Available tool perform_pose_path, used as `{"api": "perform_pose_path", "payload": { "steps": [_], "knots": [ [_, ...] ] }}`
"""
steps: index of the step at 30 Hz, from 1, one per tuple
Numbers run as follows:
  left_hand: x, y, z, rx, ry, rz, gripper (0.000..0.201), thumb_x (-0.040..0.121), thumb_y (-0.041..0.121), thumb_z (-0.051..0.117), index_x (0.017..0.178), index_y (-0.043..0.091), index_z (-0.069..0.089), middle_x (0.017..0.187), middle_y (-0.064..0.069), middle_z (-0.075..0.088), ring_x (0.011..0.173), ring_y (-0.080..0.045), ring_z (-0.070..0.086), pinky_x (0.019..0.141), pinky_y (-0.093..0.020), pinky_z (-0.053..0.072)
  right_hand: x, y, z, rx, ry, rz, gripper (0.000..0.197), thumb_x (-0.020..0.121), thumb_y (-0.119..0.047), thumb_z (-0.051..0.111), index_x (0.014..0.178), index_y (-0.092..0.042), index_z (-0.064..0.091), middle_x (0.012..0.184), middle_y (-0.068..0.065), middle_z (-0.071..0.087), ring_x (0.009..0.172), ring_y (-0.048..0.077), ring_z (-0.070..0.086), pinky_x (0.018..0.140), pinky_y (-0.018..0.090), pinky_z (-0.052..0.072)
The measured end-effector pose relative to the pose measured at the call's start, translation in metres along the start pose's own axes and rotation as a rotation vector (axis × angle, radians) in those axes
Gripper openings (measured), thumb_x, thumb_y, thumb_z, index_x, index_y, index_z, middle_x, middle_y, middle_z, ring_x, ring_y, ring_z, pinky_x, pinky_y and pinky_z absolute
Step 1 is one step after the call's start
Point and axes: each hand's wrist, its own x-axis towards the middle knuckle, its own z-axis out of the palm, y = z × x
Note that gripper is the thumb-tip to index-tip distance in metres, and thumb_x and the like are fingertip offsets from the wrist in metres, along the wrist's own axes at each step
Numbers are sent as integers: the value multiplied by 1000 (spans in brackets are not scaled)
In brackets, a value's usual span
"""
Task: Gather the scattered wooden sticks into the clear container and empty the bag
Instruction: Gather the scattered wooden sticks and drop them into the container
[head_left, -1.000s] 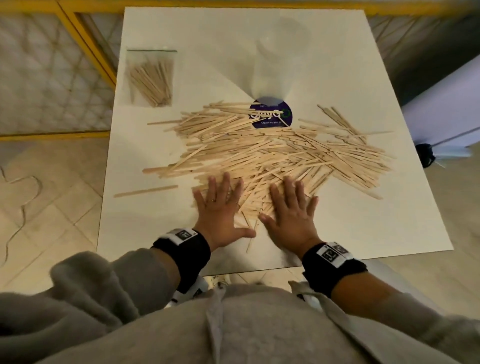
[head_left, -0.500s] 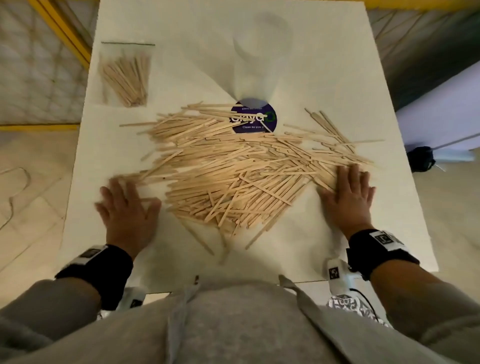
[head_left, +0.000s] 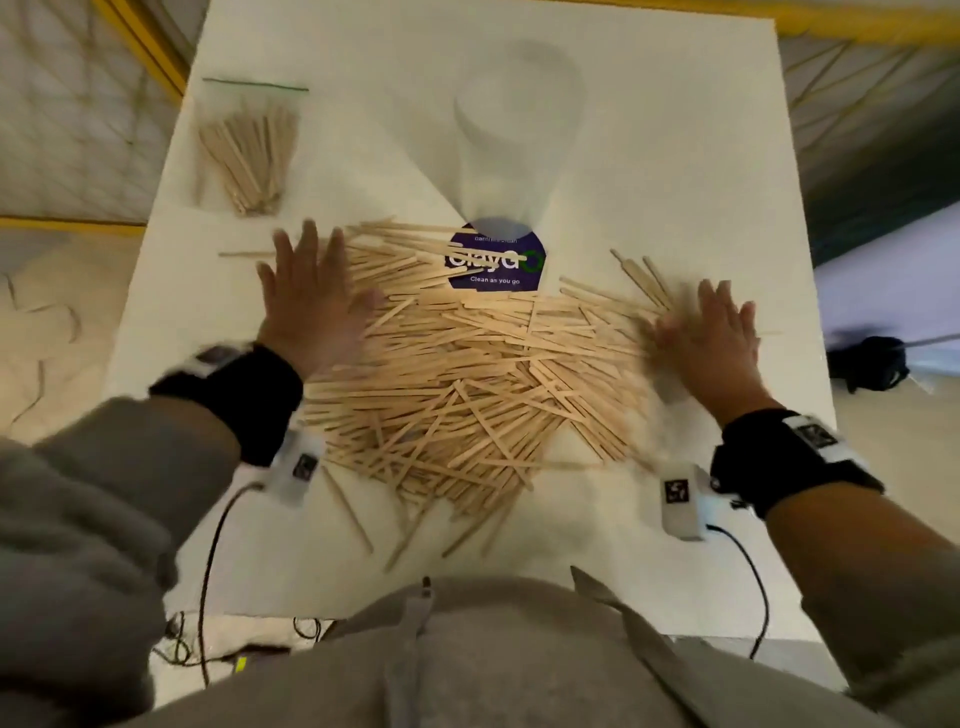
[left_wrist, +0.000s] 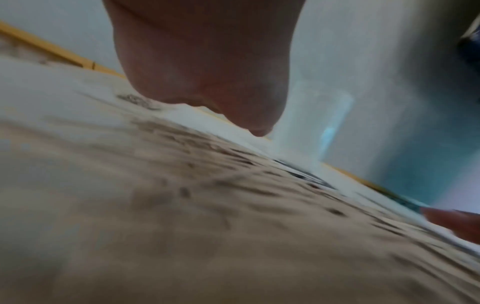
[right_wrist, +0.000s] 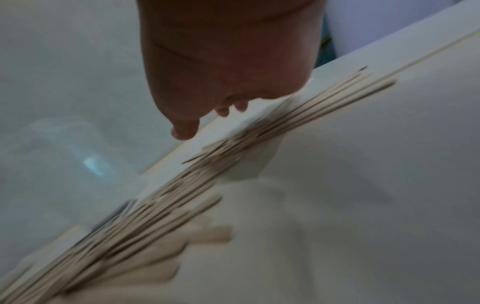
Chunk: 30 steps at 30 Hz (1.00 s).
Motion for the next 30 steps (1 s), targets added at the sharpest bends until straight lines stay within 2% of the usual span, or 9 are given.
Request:
{"api": "perform_pose_path", "payload": {
  "steps": [4,7,12,14,16,18,21,25,30],
  "knots": [
    [65,-7,-6,-13,-172,-31,75,92,59,34,151,23,6,160,-6,0,145,-36,-6,113,-61,0,6,-6,11,57,-80,-74,60,97,-52,35,150,-31,18,162,-12,0,148,21,-13,113,55,-12],
    [63,7,3,-19,-146,24,64,93,58,27,149,27,19,160,-5,8,146,-33,-1,114,-60,1,-17,-33,27,84,-119,-188,62,97,-53,28,152,-26,16,162,-8,-3,147,22,-18,111,52,-18],
    [18,31,19,62,-205,223,80,81,67,13,147,24,27,157,-9,18,144,-33,11,113,-57,14,-49,-65,45,-58,-217,-349,70,89,-61,30,148,-25,26,161,-2,14,148,27,-1,114,58,0],
    [-4,38,24,7,-272,253,81,81,68,13,149,25,20,159,-6,11,146,-29,2,116,-54,6,-55,-85,39,-21,-115,-388,54,92,-53,43,137,-23,46,150,0,40,143,29,22,114,52,16],
    [-24,44,23,-80,-360,274,79,85,67,17,151,25,10,160,-1,4,147,-23,-7,117,-47,-4,-51,-111,38,50,-38,-477,49,92,-47,52,133,-21,52,142,1,51,137,30,36,112,44,26],
    [-34,43,18,-211,-405,300,73,92,60,30,151,23,9,160,-2,9,147,-21,0,119,-42,-1,-42,-141,44,22,-71,-615,57,91,-47,54,140,-20,45,149,3,42,142,28,30,115,42,23],
    [-35,28,6,-482,-320,257,70,91,46,50,149,19,22,152,-8,31,138,-23,33,117,-39,23,-23,-176,59,-202,-146,-760,71,92,-55,46,149,-17,29,159,7,21,148,30,12,119,48,11],
    [-39,-8,-12,-250,-241,167,68,94,49,44,150,24,16,157,-2,23,145,-21,16,118,-35,14,-3,-190,70,-286,-197,-719,75,93,-57,38,151,-15,16,161,11,11,148,31,5,118,50,7],
    [-65,-46,-12,-211,-242,69,79,86,62,39,150,21,18,157,-6,21,146,-28,12,117,-39,12,-19,-179,68,-326,-83,-720,68,93,-56,41,145,-14,32,149,11,35,136,36,30,113,50,19]
  ]
}}
